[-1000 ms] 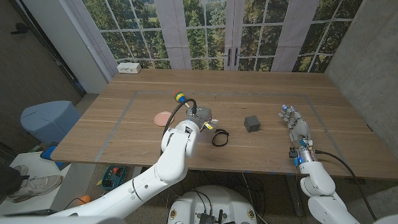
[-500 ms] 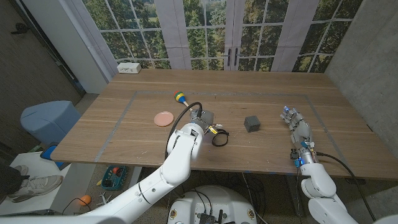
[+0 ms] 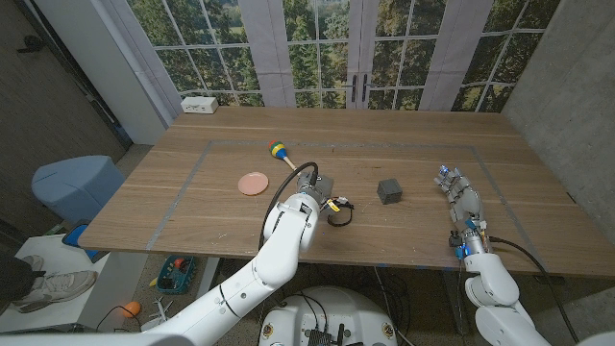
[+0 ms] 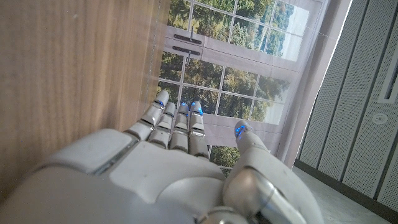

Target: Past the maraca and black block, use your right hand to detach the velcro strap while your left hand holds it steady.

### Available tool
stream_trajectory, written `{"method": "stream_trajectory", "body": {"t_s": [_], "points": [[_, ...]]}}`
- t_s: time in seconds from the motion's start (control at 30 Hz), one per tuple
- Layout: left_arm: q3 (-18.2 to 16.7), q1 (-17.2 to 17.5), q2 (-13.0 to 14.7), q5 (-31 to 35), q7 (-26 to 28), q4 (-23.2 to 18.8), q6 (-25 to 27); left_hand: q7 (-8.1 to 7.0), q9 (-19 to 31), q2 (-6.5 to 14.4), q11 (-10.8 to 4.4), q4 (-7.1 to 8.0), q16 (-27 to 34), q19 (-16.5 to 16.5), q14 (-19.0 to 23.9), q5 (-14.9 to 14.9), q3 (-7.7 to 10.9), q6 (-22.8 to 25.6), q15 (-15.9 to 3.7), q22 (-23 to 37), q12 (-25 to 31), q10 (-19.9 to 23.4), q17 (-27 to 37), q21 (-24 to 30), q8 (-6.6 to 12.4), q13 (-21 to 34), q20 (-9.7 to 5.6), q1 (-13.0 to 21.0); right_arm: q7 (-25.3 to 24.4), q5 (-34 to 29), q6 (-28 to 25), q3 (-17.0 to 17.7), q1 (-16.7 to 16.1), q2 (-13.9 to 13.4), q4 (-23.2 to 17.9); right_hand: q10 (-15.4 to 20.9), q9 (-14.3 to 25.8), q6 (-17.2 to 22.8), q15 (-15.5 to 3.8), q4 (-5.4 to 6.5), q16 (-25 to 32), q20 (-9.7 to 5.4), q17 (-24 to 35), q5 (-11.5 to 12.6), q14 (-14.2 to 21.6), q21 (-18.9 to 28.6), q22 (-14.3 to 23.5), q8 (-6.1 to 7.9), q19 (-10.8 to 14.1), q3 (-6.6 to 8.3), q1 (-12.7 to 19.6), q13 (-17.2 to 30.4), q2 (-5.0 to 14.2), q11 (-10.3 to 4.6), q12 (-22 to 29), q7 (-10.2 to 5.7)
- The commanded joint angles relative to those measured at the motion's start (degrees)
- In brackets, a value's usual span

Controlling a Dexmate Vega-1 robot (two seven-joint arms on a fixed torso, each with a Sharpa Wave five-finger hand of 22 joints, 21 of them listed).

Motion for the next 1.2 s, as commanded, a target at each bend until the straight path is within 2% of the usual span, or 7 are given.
{"method": "stream_trajectory", "body": {"t_s": [0.03, 0.4, 0.6, 0.73, 0.83, 0.97, 1.2], "points": [[0.60, 0.51, -0.93, 2.88, -0.34, 1.89, -1.50, -0.53, 0.28, 0.75, -0.19, 0.04, 0.28, 0.41, 0.27, 0.39, -0.45, -1.21, -7.14, 0.20, 0.41, 0.26, 0.26, -0.13, -0.32, 0.60, 0.10, 0.59, 0.66, 0.34, 1.83, 0.16, -0.14, 0.72, 1.22, 0.76, 0.07, 0.77, -0.12, 0.06, 0.35, 0.22, 0.02, -0.11, 0.73, -0.21, 0.27, 0.20, 0.65, -0.14, -0.13, 0.08, 0.09, 0.19, 0.36, -0.03], [0.97, 0.76, -1.44, 4.18, -0.58, 2.90, -2.26, -1.31, 0.30, 1.20, -0.73, -0.33, 0.16, 0.03, -0.66, 0.60, -0.65, -2.78, -7.09, 0.22, 0.06, -1.02, 0.29, -0.35, -1.10, 1.47, 0.33, 1.83, 1.12, 1.36, 3.10, 0.43, -0.25, 1.63, 2.17, 1.22, 0.08, 1.34, -0.01, 0.15, 0.63, 0.53, -0.02, -0.11, 1.32, -0.45, 0.30, 0.31, 1.23, -0.22, -0.37, 0.07, 0.13, 0.32, 0.50, -0.05], [1.34, 0.67, -1.41, 5.42, -0.04, 3.44, -2.56, -1.81, 0.38, 4.35, -0.73, -1.06, 0.25, 0.07, -1.45, 1.64, 1.07, -4.71, -6.80, 0.27, -0.12, -2.57, 0.32, -0.36, -2.04, 3.11, 1.13, 7.92, 1.19, 1.46, 3.51, 0.60, -0.28, 1.84, 2.71, 1.67, 0.10, 1.71, -0.07, 0.23, 0.77, 0.61, -0.03, -0.12, 1.59, -0.49, 0.32, 0.37, 1.83, -0.25, -0.53, 0.07, 0.19, 0.45, 0.65, -0.02], [1.32, 0.77, -1.56, 5.57, 0.38, 3.67, -2.57, -2.67, 0.45, 5.91, -1.48, -1.32, 0.44, 0.98, -1.59, 2.17, 1.96, -5.23, -7.10, 0.30, -0.06, -2.86, 0.32, 0.05, -2.35, 3.96, 0.89, 11.61, 1.41, 1.97, 3.52, 0.65, -0.28, 2.00, 2.95, 1.82, 0.11, 1.95, -0.06, 0.28, 0.85, 0.67, -0.04, -0.12, 1.76, -0.57, 0.33, 0.43, 1.97, -0.26, -0.60, 0.08, 0.22, 0.43, 0.70, 0.13], [1.27, 0.91, -1.59, 5.43, 1.33, 3.89, -2.44, -2.97, 0.48, 6.37, -1.64, -1.22, 0.55, 1.24, -1.59, 2.24, 2.01, -5.30, -7.46, 0.32, 0.02, -2.88, 0.35, 0.20, -2.42, 4.28, 0.79, 12.46, 1.36, 1.74, 3.66, 0.71, -0.29, 1.98, 3.09, 1.96, 0.12, 2.02, -0.01, 0.31, 0.93, 0.76, -0.04, -0.12, 1.94, -0.62, 0.34, 0.42, 2.08, -0.27, -0.66, 0.08, 0.23, 0.37, 0.74, 0.14], [0.98, 1.25, -1.39, 4.17, 3.69, 3.87, -2.24, -2.70, 0.57, 8.98, -1.01, -0.34, 0.94, 1.42, -1.83, 2.31, 2.19, -5.60, -6.91, 0.39, 0.19, -2.99, 0.72, 0.44, -2.69, 5.06, 1.25, 13.43, 1.48, 1.68, 3.79, 0.77, -0.24, 1.94, 3.24, 2.18, 0.13, 2.28, 0.16, 0.35, 1.01, 0.85, -0.04, -0.12, 2.11, -0.68, 0.35, 0.48, 2.26, -0.28, -0.74, 0.09, 0.23, 0.41, 0.82, 0.22], [1.09, 1.01, -1.58, 4.73, 4.89, 5.16, -1.36, -1.02, 0.60, 9.79, -1.12, 0.06, 2.11, 2.45, -0.79, 1.82, 0.61, -2.49, -7.34, 0.52, 1.08, -1.00, 1.19, 1.18, -1.85, 5.96, 0.79, 12.42, -0.22, -0.09, 3.76, 0.97, -0.32, 2.06, 3.00, 2.62, 0.16, 2.68, 0.30, 0.42, 1.31, 0.99, -0.06, -0.13, 2.81, -0.86, 0.36, 0.54, 2.54, -0.37, -0.94, 0.11, 0.13, 0.56, 0.95, 0.35]]}}
